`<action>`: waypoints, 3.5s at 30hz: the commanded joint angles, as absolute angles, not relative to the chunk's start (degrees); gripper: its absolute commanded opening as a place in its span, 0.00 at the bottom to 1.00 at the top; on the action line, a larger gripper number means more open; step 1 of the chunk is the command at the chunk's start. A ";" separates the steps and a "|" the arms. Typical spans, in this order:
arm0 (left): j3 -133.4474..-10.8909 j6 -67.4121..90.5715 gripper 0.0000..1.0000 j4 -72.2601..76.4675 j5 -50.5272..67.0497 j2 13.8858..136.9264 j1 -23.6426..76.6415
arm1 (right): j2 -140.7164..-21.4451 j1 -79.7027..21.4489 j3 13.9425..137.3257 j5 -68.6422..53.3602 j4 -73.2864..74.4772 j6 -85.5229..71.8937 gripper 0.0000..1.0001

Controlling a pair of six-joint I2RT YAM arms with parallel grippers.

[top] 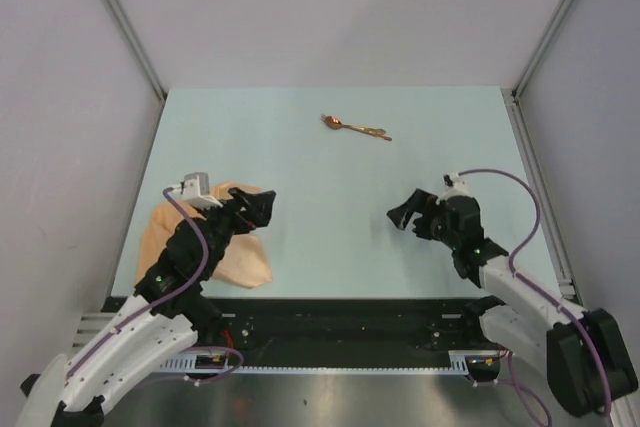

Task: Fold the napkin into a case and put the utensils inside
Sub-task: Move the crumpled napkin to the corner of the board, then pick up the crumpled napkin from the corner of the board, then flatten out the crumpled napkin at the corner of the board.

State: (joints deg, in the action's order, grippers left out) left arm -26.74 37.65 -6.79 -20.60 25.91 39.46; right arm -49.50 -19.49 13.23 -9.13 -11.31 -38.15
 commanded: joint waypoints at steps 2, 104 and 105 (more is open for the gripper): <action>-38.64 34.11 1.00 -25.65 -31.98 26.98 39.46 | -67.38 -26.18 31.96 -2.99 -4.14 -30.15 1.00; -68.02 24.63 0.00 -33.84 -32.34 26.46 7.38 | -87.56 -70.56 86.06 28.03 -1.12 4.29 0.00; -69.25 23.57 0.00 -33.14 -32.78 25.93 7.38 | -86.06 -71.88 85.70 28.91 -1.23 5.18 0.00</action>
State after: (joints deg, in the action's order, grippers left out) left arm -64.77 33.06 -40.91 -30.55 28.38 7.79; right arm -92.68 -67.26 88.53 23.62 3.27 -1.78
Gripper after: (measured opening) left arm 0.009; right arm 0.009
